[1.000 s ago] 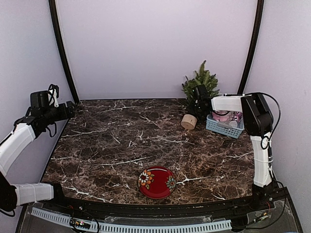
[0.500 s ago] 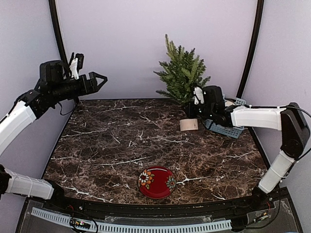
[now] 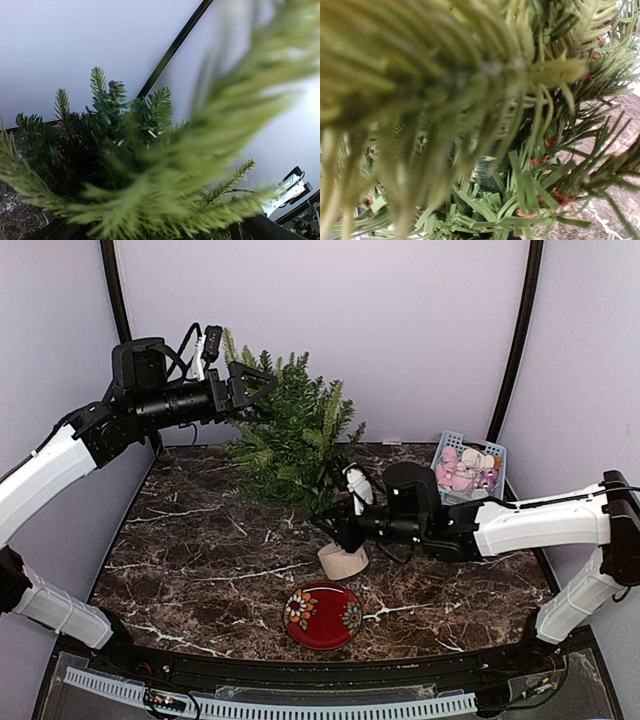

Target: Decorate the small christmas tree

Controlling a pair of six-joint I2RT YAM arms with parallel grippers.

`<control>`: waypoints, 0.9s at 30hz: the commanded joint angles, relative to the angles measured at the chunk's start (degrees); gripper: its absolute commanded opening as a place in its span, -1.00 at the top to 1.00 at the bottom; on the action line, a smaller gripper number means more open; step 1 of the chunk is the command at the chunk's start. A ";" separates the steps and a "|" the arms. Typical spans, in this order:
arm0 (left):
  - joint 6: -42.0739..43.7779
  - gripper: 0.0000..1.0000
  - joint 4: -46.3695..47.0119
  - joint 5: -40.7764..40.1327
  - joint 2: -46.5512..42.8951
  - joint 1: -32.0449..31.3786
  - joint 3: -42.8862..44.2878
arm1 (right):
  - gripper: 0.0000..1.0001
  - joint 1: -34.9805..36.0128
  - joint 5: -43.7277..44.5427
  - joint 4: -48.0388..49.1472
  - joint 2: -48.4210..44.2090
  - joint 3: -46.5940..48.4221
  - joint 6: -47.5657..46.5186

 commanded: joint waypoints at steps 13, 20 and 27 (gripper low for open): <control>0.71 0.15 -1.20 -9.89 -4.38 -0.04 -3.31 | 1.00 5.20 5.34 5.71 1.31 3.28 -3.76; 1.15 0.99 -0.10 -10.47 -3.70 -0.02 -3.14 | 1.00 5.22 14.69 9.23 2.91 1.22 -1.93; 3.83 1.00 8.09 -11.62 -0.89 0.00 -3.11 | -0.31 4.46 16.93 12.90 4.75 1.17 1.55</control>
